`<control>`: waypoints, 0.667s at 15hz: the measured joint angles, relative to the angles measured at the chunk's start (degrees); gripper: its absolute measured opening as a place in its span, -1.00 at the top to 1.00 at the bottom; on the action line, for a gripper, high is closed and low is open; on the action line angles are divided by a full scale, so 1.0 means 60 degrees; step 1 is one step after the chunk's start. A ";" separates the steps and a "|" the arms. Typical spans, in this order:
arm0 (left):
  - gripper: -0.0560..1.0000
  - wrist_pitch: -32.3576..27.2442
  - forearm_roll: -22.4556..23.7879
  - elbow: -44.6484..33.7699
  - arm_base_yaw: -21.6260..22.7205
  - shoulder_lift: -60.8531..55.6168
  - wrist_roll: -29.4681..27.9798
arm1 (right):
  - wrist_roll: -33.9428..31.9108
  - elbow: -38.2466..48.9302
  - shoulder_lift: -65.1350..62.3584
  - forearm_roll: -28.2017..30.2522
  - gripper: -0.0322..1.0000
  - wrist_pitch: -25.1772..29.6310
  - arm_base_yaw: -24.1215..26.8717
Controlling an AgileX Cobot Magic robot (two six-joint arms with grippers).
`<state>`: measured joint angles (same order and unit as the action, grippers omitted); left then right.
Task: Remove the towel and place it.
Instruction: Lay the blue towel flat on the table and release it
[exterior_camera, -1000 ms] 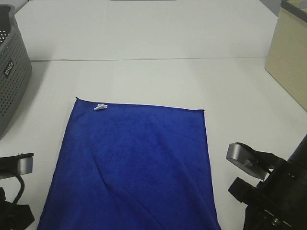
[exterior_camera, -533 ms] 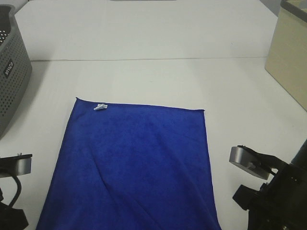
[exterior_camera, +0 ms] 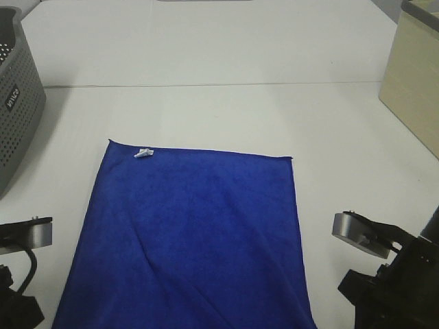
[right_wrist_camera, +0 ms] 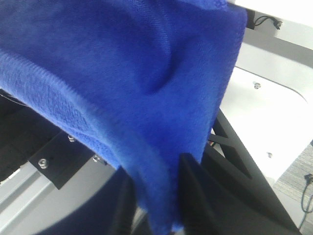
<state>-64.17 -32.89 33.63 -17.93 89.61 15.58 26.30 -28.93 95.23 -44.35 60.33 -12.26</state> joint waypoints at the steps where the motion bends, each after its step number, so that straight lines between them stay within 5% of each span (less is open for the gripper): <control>1: 0.38 0.0000 -0.0105 0.0000 0.0000 0.0000 0.0029 | 0.0000 0.0000 0.0010 -0.0029 0.12 -0.0010 0.0000; 5: -0.14 0.0057 -0.0477 0.0000 0.0010 0.0000 0.0029 | 0.0000 0.0000 0.0029 -0.0029 -0.30 -0.0010 0.0000; 10: -0.22 0.0057 -0.0506 0.0124 0.0010 0.0000 0.0057 | 0.0000 -0.0420 0.0029 0.0191 -0.33 0.0143 0.0019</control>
<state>-63.83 -35.92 34.38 -17.88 89.61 15.93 26.30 -31.46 95.40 -43.20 61.19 -12.15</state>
